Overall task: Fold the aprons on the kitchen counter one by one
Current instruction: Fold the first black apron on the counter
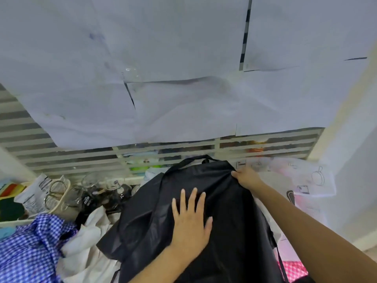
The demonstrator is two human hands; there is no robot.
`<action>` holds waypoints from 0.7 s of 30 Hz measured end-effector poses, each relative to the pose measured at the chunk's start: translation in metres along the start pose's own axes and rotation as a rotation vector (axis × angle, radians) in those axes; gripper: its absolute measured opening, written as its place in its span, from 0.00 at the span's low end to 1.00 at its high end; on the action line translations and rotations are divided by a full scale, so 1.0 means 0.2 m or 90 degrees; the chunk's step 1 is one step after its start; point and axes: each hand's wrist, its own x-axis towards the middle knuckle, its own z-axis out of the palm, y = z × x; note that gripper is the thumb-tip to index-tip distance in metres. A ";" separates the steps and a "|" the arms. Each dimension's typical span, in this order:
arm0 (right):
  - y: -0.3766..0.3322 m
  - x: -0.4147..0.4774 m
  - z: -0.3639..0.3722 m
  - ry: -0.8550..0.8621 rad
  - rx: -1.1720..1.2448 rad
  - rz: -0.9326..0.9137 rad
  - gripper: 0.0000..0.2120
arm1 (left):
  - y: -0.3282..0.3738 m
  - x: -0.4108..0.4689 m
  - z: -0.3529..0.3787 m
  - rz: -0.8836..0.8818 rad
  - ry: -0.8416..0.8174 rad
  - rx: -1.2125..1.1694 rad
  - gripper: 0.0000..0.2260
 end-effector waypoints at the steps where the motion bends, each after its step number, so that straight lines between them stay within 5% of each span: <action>1: 0.02 -0.01 0.00 -0.003 0.032 -0.007 0.15 | 0.00 -0.06 0.10 -0.040 -0.069 0.019 0.28; 5: 0.09 -0.10 -0.01 -0.094 0.144 0.003 0.17 | -0.15 -0.12 0.32 -0.100 -0.205 0.023 0.37; 10: 0.25 -0.22 -0.01 -0.345 -0.015 -0.010 0.09 | -0.27 -0.05 0.39 -0.068 -0.297 -0.085 0.45; 12: 0.33 -0.26 0.01 -0.400 -0.094 0.005 0.14 | -0.30 -0.03 0.40 -0.066 -0.309 -0.138 0.45; 15: 0.39 -0.31 -0.06 -0.439 -0.172 0.030 0.08 | -0.35 0.00 0.41 -0.073 -0.289 -0.215 0.48; 18: 0.42 -0.31 -0.21 -0.334 -0.211 0.031 0.11 | -0.40 0.01 0.40 -0.038 -0.292 -0.220 0.49; 21: 0.48 -0.30 -0.22 -0.030 -0.282 -0.028 0.12 | -0.42 0.00 0.42 0.008 -0.310 -0.204 0.52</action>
